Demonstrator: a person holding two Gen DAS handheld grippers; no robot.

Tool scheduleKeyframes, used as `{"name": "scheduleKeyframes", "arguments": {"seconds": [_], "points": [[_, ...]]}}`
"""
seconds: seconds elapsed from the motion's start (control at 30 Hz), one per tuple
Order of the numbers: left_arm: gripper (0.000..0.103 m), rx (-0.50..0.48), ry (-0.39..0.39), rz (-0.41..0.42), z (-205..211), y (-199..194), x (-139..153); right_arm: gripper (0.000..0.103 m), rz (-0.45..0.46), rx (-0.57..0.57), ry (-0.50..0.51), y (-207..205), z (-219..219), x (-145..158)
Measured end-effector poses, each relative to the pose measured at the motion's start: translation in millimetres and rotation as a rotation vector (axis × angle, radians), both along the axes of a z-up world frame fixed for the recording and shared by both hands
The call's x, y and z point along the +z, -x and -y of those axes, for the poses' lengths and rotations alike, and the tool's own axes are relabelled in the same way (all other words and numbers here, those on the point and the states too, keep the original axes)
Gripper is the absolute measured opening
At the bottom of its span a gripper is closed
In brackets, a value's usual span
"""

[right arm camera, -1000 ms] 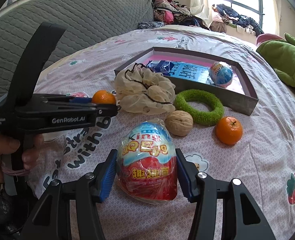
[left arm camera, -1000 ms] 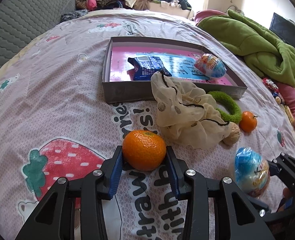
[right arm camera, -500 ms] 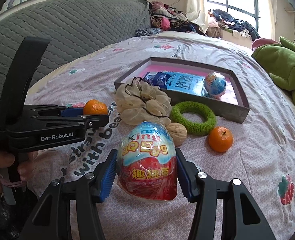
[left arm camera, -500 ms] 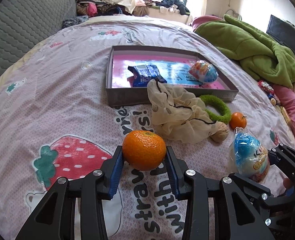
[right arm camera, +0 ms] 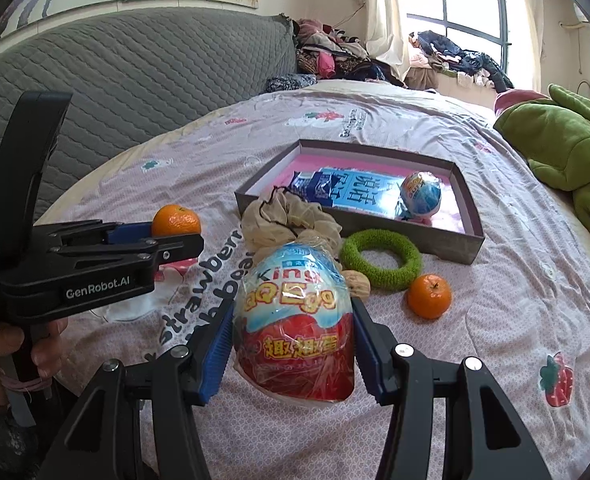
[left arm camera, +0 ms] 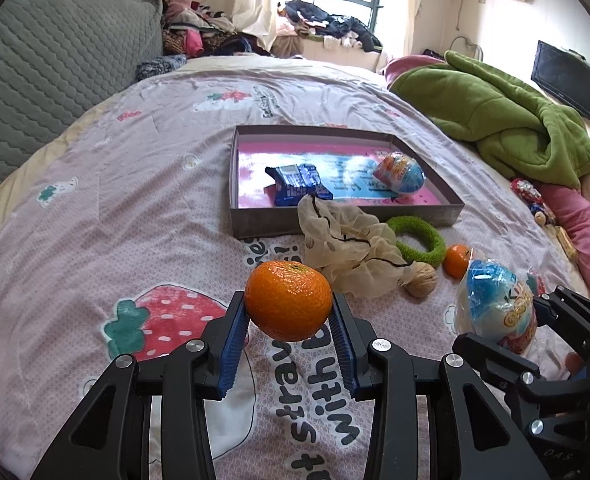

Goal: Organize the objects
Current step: 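Lift the red candy bag with the right tool while the left tool lifts the orange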

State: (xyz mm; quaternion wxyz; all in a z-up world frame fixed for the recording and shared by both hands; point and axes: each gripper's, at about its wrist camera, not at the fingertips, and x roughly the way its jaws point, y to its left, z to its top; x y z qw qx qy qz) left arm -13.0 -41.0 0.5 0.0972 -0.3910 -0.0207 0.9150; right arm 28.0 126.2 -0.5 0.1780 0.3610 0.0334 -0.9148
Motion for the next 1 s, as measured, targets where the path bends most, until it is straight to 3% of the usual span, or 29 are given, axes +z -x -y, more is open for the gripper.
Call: {"name": "scheduleKeyframes", "arguments": {"seconds": [1.0], "points": [[0.042,0.033,0.012,-0.077,-9,-21,42,0.055,-0.117,-0.018,0.032,-10,-17,46]]}}
